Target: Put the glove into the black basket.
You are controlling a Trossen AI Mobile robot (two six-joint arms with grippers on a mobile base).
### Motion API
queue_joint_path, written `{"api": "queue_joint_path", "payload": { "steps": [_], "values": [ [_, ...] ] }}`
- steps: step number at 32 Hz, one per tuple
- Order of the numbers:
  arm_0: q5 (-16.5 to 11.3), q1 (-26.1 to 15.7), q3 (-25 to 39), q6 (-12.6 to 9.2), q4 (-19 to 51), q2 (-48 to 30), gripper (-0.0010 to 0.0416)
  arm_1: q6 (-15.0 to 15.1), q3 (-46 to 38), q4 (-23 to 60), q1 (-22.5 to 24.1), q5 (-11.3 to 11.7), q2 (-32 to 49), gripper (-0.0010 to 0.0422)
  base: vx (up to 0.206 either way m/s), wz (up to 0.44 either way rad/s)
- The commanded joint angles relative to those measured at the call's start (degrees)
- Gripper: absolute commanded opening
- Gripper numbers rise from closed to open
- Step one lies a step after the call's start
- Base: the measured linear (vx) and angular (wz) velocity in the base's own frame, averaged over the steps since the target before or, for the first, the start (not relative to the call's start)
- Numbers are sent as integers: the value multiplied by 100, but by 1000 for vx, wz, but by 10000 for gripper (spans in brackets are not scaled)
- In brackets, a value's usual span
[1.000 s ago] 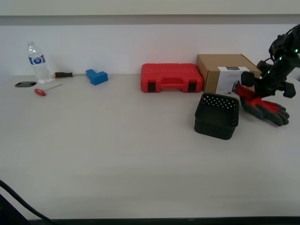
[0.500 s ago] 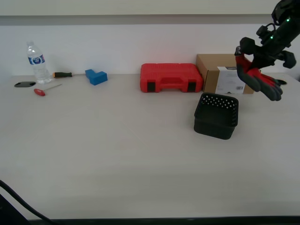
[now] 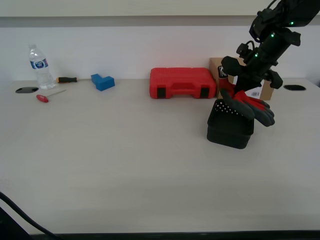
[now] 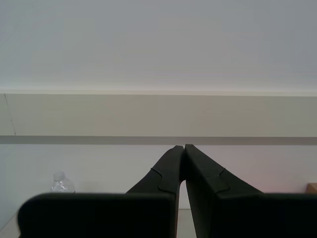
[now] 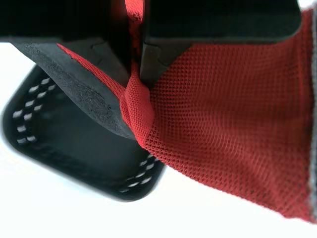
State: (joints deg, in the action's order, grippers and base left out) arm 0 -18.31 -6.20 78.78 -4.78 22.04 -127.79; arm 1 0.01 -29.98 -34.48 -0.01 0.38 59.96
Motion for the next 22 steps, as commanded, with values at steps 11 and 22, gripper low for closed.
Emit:
{"api": "queue_joint_path", "payload": {
  "steps": [11, 22],
  "values": [
    [31, -212, -118, -153, -494, -485, -1, 2, -2, -31, 0, 22, 2, 0, 0, 0],
    [651, -199, -149, -107, -553, -693, 19, 2, -2, -33, 0, 20, 2, 0, 0, 0]
  ]
}}
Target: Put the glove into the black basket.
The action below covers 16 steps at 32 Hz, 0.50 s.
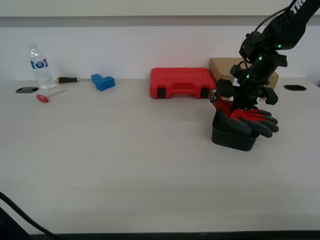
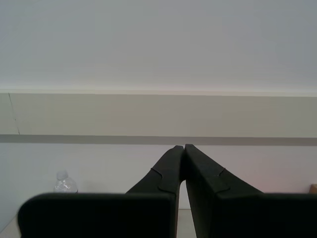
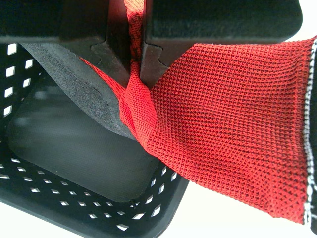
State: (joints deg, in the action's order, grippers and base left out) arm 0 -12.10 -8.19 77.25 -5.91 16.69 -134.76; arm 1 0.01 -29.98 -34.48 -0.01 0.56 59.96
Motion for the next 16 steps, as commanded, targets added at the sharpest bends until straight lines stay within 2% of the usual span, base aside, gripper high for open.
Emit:
{"api": "queue_joint_path", "payload": {
  "steps": [1, 3, 4, 9, 10, 13, 16],
  "values": [
    [48, 0, 2, 7, -20, 4, 31, 2, -2, -33, 2, 4, 2, 0, 0, 0],
    [118, 0, 2, -55, -17, 4, 86, 2, -2, -33, 0, 2, 2, 0, 0, 0],
    [214, 0, 2, -155, -15, 4, 106, 2, -2, -33, 0, 4, 2, 0, 0, 0],
    [212, 0, 22, -188, -9, 15, 152, 2, -2, -33, 2, 4, 2, 0, 0, 0],
    [175, 0, 114, -293, 24, 17, 173, 2, -2, -33, 2, 4, 2, 0, 0, 0],
    [-94, 0, 409, -319, 236, 17, 206, 2, -2, -35, 0, 4, 2, 0, 0, 0],
    [-157, 0, 796, -323, 391, 26, 230, 2, -2, -31, 0, 2, 2, 0, 0, 0]
  ]
}}
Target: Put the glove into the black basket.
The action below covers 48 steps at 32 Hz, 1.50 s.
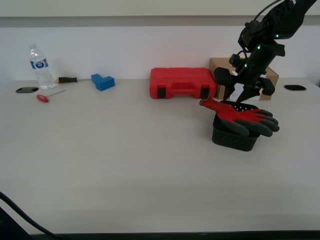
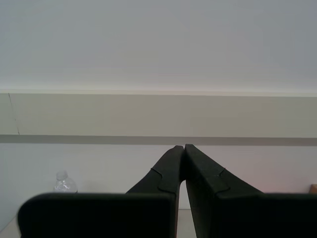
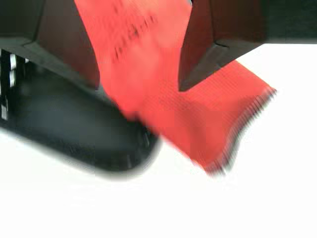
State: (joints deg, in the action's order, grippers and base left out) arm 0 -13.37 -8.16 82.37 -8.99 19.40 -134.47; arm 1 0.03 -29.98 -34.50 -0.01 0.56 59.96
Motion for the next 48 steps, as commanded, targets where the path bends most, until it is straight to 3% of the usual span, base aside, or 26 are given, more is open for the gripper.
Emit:
{"api": "queue_joint_path", "payload": {
  "steps": [1, 10, 18, 27, 48],
  "values": [
    [-20, 4, 586, -4, 203, 0, 239, 0, -2, -28, 2, 2, 2, 0, 0, 0],
    [17, 205, 2352, 26, 221, 39, 227, 0, -2, -20, 0, 4, 2, 0, 0, 0],
    [-48, 704, 3128, 59, 229, 592, 191, 0, -2, 0, 0, 4, 2, 0, 0, 0],
    [-26, 737, 3318, 153, 208, 1178, 203, 0, -4, 15, 0, 4, 2, 0, 0, 0],
    [-26, 737, 3307, 151, 210, 1178, 199, 0, -2, 15, 0, 4, 2, 0, 0, 0]
  ]
}}
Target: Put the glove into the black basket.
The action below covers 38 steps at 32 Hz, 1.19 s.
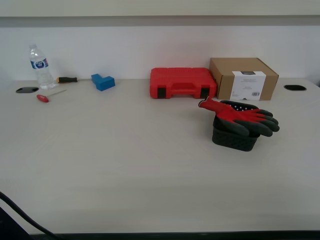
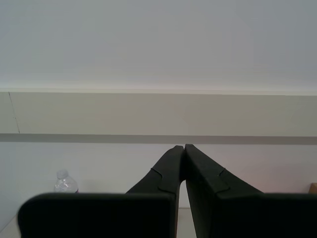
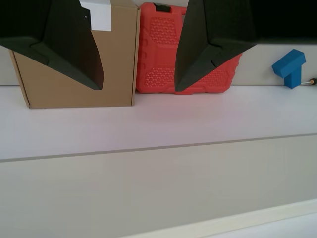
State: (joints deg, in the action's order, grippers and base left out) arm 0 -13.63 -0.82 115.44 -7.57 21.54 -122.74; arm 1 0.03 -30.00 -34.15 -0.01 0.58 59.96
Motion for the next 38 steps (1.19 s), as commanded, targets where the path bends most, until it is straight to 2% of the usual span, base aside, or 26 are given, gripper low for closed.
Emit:
{"api": "queue_joint_path", "payload": {
  "steps": [1, 38],
  "values": [
    [2, 2, 0, 9, -7, 4, 199, 0, -2, -22, 0, 2, 2, 0, 0, 0],
    [0, 2, 0, 9, -9, 4, 204, 0, 0, -22, 2, 2, 2, 0, 0, 0]
  ]
}}
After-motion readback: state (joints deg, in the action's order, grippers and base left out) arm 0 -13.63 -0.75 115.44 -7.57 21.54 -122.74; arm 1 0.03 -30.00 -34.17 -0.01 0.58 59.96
